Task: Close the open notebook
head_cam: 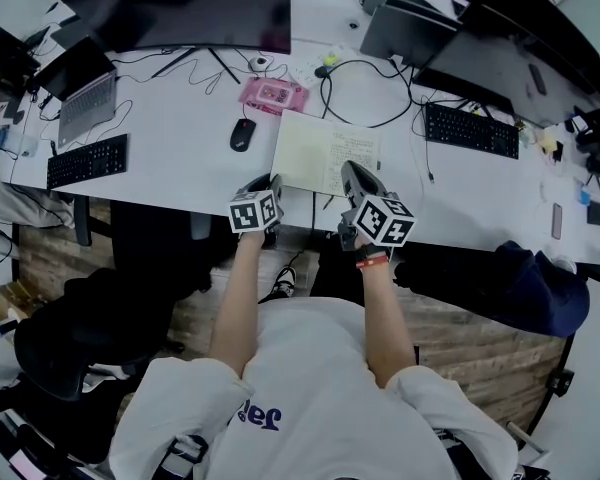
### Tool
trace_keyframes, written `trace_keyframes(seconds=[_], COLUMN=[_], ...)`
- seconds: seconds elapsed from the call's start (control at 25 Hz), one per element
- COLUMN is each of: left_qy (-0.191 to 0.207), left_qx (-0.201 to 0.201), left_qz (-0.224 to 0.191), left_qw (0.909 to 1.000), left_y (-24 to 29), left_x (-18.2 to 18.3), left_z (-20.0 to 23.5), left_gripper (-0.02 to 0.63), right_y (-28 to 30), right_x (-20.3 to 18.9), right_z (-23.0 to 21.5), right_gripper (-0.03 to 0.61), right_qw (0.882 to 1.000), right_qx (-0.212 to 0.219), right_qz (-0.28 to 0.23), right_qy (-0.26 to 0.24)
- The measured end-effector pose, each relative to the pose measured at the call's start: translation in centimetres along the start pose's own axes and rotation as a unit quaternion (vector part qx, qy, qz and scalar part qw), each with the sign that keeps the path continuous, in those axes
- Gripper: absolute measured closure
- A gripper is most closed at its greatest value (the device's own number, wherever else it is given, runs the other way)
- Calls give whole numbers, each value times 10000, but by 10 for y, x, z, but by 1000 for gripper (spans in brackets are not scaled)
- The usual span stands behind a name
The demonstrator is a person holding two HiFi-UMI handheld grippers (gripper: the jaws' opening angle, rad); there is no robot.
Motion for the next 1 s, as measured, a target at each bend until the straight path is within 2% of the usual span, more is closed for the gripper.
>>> trace_keyframes(seconds=[0.64, 1.0], left_qy=[423, 629], left_qx=[-209, -323], left_qz=[-73, -155], left_qw=[9989, 9974], left_y=[-9, -11], left_x=[7, 19], left_z=[-21, -36], left_gripper=[531, 543], right_y=[-31, -38], right_x=[12, 12], right_z=[-28, -35], right_gripper=[565, 565], right_qw=[9968, 9956], right_qx=[-544, -629], right_qz=[-533, -629], right_qy=[242, 282])
Point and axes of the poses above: the fingertips, and each gripper's own axes: y forward along the fingers, z to its left, x out of its top, the point moved 3 cm from there along -y, backward along the fingers, and after that the axes turned 7 degrees about -y, right-handed, at the moved point
